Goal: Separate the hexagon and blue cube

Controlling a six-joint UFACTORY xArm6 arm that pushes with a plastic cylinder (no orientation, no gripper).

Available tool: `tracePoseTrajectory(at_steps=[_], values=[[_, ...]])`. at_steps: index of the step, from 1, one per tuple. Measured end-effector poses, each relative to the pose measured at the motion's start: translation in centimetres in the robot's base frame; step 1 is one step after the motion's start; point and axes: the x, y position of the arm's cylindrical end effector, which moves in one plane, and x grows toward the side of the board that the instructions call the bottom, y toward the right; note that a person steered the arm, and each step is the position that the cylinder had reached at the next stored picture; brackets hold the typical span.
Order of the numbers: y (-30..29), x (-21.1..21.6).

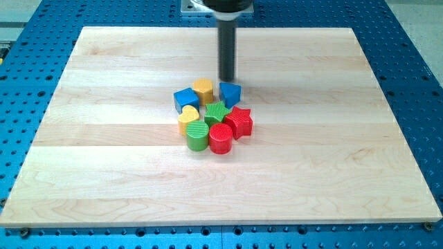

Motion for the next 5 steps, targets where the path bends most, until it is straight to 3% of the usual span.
tracePoseTrajectory(at_steps=[1, 5], values=[[2.0, 0.0], [-14.4, 10.6]])
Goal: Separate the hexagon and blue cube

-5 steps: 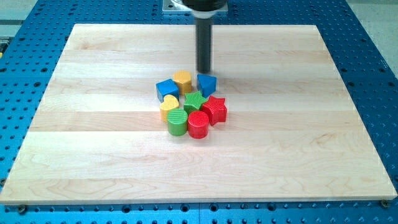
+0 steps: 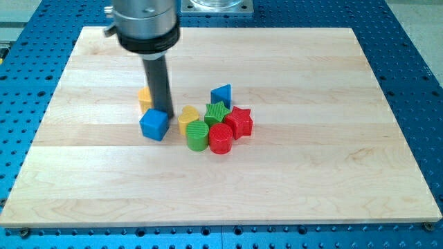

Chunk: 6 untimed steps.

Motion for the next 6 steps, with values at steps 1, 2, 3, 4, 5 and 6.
tracePoseTrajectory(at_steps=[1, 2, 3, 4, 5, 6], values=[[-0.9, 0.2], [0.1, -1.0], [0.6, -1.1], [-0.4, 2.1], [-1.3, 5.1], [-1.3, 5.5]])
